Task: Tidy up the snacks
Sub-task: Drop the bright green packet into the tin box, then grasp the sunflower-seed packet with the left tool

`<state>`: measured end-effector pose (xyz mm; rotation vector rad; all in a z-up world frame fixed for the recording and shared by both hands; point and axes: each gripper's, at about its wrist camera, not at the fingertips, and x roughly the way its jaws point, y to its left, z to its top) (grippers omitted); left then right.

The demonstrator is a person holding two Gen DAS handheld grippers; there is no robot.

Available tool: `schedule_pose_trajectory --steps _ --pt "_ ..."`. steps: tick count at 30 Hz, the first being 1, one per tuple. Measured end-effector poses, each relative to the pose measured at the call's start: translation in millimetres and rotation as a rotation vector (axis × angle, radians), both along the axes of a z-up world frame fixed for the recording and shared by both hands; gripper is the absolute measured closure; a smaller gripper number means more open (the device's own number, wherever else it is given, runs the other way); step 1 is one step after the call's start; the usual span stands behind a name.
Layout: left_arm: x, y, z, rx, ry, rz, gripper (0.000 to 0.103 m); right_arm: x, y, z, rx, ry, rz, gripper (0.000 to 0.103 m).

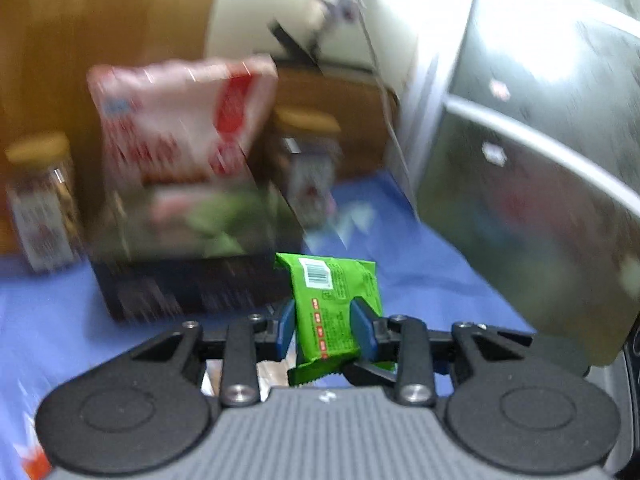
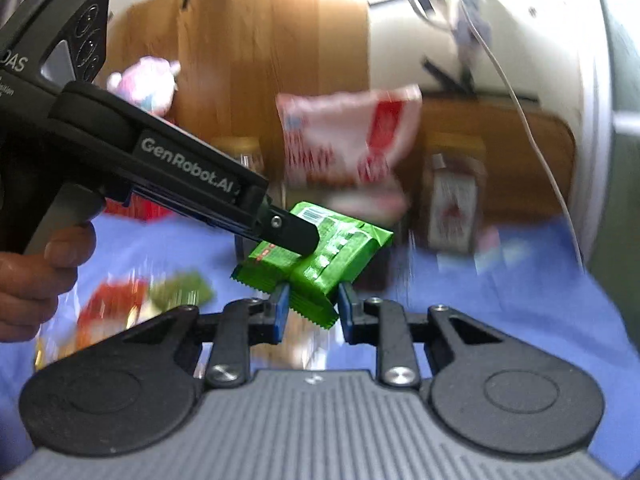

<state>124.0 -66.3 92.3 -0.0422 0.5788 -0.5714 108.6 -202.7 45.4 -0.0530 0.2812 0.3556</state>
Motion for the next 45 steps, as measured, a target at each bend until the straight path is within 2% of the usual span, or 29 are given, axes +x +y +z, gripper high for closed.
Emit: schedule_pose_trajectory --steps 3,6,10,14,16,17,21,24,26,31,35,37,38,39,42,45 --pt "29.7 5.6 14.7 -0.004 -0.059 0.058 0.072 34.9 8.1 14.8 0.001 -0.067 0.016 0.074" --pt "60.9 6.1 16.5 0.006 -0.085 0.104 0.072 70.7 14.0 19.1 0.000 -0.084 0.018 0.074" --pt "99.8 5.3 2.5 0.017 -0.057 0.155 0.072 114.8 20.4 8.6 -0.010 -0.051 0.007 0.072" --pt "119.6 0.8 -18.9 0.060 -0.004 0.182 0.072 125.6 26.4 -3.2 -0.049 -0.043 -0.015 0.070" --pt "118.0 1.2 -27.4 0.074 0.022 0.181 0.071 125.7 23.7 -4.5 -0.047 -0.035 -0.021 0.068" --pt "114.5 3.3 -28.1 0.068 0.022 0.179 0.070 124.4 20.8 -3.3 -0.038 -0.039 -0.024 0.064" --pt "85.4 20.3 -14.2 0.021 -0.009 0.183 0.069 103.8 3.2 3.6 0.015 -0.053 -0.038 0.061" --pt "60.3 33.1 -8.6 -0.001 -0.002 0.169 0.066 84.1 -9.1 -0.8 0.040 0.004 -0.038 0.058" --pt "45.0 39.4 -15.4 0.005 0.045 0.144 0.066 70.4 -18.2 -10.7 0.081 0.092 -0.004 0.058" --pt "30.0 56.1 -53.0 -0.045 0.265 0.119 0.066 51.0 -38.4 -45.2 0.248 0.331 0.026 0.058" --pt "28.0 64.2 -73.8 -0.089 0.363 0.124 0.064 40.8 -41.3 -54.9 0.320 0.377 0.014 0.058" --pt "31.7 62.5 -81.5 -0.101 0.417 0.108 0.057 42.0 -36.8 -55.8 0.333 0.398 0.036 0.058" --pt "34.2 62.1 -85.2 -0.102 0.446 0.110 0.056 44.3 -35.0 -57.2 0.350 0.411 0.046 0.058" --pt "33.4 63.2 -86.5 -0.117 0.442 0.110 0.053 45.3 -35.4 -57.2 0.367 0.417 0.048 0.057" --pt "37.0 67.1 -87.0 -0.158 0.474 0.107 0.052 54.0 -48.7 -59.7 0.479 0.466 0.057 0.058" --pt "42.8 71.5 -89.2 -0.215 0.518 0.103 0.054 64.3 -63.2 -67.0 0.600 0.519 0.074 0.063"
